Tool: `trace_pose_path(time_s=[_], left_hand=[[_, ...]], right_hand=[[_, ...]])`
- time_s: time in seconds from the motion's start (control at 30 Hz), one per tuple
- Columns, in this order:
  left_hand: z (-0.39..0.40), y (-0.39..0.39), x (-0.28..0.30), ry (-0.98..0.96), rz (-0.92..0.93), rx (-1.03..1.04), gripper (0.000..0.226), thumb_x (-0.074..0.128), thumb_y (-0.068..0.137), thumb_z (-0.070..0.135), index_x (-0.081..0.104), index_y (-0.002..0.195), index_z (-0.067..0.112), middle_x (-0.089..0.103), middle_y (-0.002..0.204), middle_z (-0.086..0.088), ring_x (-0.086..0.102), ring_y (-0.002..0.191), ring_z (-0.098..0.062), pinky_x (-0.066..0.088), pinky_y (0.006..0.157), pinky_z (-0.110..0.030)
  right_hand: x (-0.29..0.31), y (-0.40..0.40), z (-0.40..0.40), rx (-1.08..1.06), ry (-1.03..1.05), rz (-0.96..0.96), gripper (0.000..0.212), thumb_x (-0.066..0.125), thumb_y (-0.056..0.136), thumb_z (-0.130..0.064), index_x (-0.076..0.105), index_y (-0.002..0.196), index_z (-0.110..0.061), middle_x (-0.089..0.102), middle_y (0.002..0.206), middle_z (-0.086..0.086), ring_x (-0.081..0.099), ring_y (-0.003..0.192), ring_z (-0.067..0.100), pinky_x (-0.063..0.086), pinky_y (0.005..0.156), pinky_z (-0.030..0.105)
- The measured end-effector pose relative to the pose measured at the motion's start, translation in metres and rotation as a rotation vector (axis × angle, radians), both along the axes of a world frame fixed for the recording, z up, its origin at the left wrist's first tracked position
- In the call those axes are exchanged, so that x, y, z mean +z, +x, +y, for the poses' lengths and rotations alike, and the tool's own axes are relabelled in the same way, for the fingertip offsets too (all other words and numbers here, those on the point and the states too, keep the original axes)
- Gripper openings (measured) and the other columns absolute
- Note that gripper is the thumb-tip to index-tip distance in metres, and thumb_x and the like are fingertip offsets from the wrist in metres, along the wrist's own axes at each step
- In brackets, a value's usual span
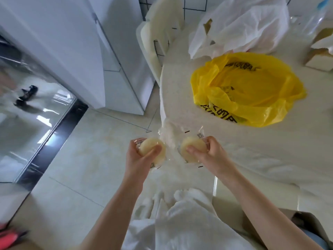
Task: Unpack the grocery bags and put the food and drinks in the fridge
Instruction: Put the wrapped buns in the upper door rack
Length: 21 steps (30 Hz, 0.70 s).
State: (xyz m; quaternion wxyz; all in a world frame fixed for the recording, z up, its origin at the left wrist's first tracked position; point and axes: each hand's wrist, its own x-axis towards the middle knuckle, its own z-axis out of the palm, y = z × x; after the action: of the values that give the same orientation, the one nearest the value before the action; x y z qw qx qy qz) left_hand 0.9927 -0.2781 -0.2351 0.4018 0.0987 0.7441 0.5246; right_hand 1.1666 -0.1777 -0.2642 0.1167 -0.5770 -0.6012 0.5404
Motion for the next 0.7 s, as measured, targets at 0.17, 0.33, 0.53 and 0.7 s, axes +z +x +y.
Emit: trace_pose_path(time_s=[0.17, 0.33, 0.53, 0.7], left_hand=[[-0.065, -0.042, -0.005, 0.0, 0.002, 0.104, 0.041, 0.08, 0.076, 0.012, 0.057, 0.109, 0.019, 0.064, 0.108, -0.008, 0.065, 0.081, -0.016, 0.059, 0.058, -0.031], [-0.144, -0.094, -0.014, 0.005, -0.024, 0.213, 0.04, 0.08, 0.077, 0.011, 0.056, 0.108, 0.02, 0.061, 0.109, -0.005, 0.063, 0.086, -0.015, 0.058, 0.055, -0.028], [-0.238, -0.16, -0.023, -0.006, -0.051, 0.319, 0.04, 0.079, 0.077, 0.011, 0.056, 0.108, 0.021, 0.06, 0.113, -0.006, 0.063, 0.09, -0.018, 0.054, 0.051, -0.022], [-0.292, -0.218, -0.03, -0.003, -0.064, 0.407, 0.04, 0.078, 0.078, 0.011, 0.056, 0.11, 0.02, 0.059, 0.117, -0.008, 0.063, 0.098, -0.023, 0.052, 0.052, -0.021]], right_hand=[[0.009, -0.061, -0.043, 0.12, 0.036, 0.045, 0.048, 0.076, 0.075, -0.042, 0.045, 0.108, -0.026, 0.053, 0.092, -0.012, 0.055, 0.086, 0.011, 0.041, 0.068, 0.022], [0.011, -0.126, -0.109, 0.253, 0.02, 0.02, 0.056, 0.077, 0.074, -0.041, 0.047, 0.119, -0.024, 0.057, 0.107, -0.005, 0.058, 0.099, 0.016, 0.047, 0.079, 0.027], [0.007, -0.197, -0.194, 0.356, 0.02, -0.046, 0.043, 0.075, 0.075, -0.039, 0.051, 0.106, -0.023, 0.058, 0.098, -0.008, 0.056, 0.096, 0.016, 0.046, 0.075, 0.027], [-0.003, -0.256, -0.246, 0.43, 0.035, -0.06, 0.045, 0.077, 0.073, -0.04, 0.051, 0.104, -0.02, 0.058, 0.097, -0.006, 0.056, 0.093, 0.016, 0.045, 0.065, 0.015]])
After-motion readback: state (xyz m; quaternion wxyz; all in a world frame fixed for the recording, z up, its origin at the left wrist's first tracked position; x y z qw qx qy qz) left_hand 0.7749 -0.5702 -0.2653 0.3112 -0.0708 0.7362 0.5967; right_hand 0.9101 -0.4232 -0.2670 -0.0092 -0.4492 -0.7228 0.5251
